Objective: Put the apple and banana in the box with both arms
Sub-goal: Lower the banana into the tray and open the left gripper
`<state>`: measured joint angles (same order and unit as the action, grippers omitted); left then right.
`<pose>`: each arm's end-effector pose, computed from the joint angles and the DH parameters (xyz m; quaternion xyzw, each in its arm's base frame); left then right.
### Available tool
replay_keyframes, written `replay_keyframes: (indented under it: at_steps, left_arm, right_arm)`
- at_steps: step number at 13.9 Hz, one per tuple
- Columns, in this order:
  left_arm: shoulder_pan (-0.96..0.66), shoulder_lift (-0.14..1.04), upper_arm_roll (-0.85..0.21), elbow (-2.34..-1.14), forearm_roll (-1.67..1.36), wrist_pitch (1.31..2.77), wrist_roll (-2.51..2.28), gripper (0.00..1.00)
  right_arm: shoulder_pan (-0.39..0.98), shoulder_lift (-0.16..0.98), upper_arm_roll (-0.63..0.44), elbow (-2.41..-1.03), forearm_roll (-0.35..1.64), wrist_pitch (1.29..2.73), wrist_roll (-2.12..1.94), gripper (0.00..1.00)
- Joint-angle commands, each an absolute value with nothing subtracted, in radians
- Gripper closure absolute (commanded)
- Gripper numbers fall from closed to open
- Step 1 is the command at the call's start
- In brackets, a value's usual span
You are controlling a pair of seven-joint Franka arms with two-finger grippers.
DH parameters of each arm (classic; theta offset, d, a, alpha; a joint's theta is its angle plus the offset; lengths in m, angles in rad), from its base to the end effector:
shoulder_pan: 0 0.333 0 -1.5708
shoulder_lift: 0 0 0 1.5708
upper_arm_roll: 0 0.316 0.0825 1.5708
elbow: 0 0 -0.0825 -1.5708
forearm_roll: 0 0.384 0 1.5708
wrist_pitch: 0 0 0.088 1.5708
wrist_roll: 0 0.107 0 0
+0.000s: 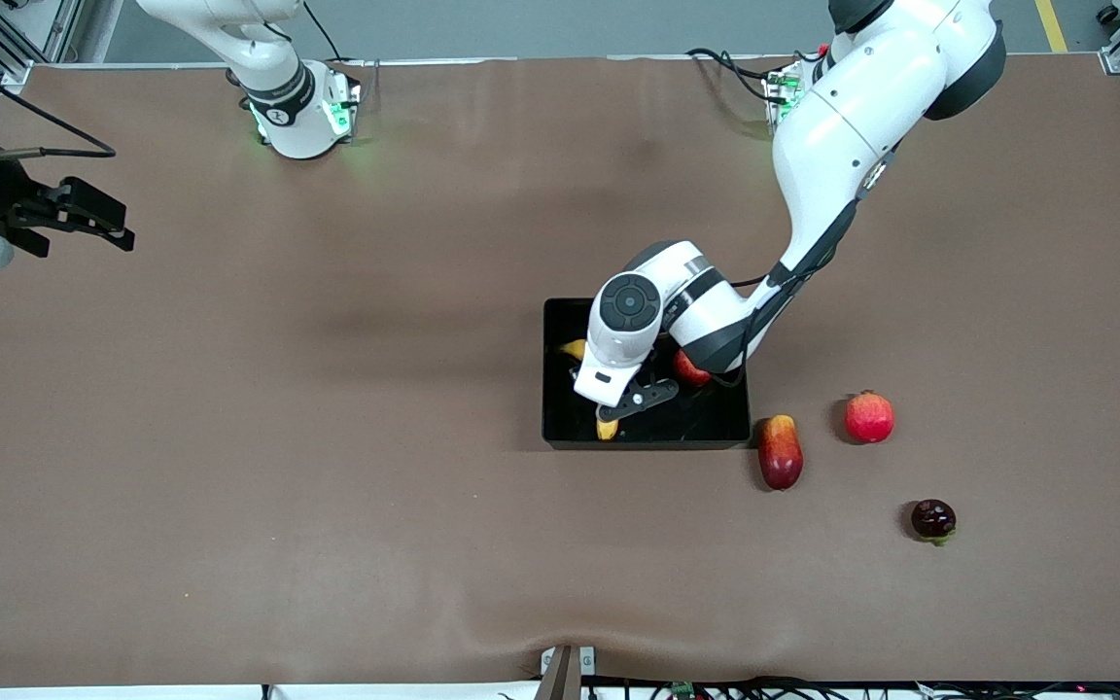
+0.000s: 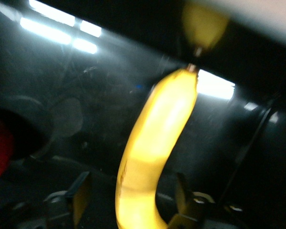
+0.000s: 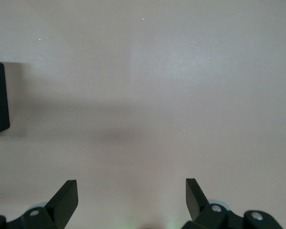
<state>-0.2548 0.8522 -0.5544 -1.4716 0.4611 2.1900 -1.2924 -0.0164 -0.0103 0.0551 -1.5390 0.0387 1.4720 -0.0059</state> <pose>0.5552 -0.4530 0.2220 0.9828 0.1838 -0.0135 0.0125 0.5406 0.0256 0.6367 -0.9991 -0.0236 0.0287 0.0186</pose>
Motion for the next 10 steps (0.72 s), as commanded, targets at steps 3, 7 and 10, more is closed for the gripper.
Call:
replay_keyframes:
  at_steps: [3,7,10]
  left_arm:
    - [-0.168,0.565,-0.551,-1.465,0.457,2.037,-1.234,0.00]
    - [-0.026,0.410,-0.555,-1.462,0.393,1.980,-1.065,0.00]
    - [0.076,0.322,-0.557,-1.460,0.342,1.861,-0.866,0.00]
  right_arm:
    - [-0.023,-0.020,0.063,-1.545,0.043,1.468,0.008,0.00]
    - [-0.021,-0.020,0.063,-1.545,0.043,1.468,0.008,0.00]
    - [-0.020,-0.020,0.063,-1.545,0.044,1.468,0.008,0.00]
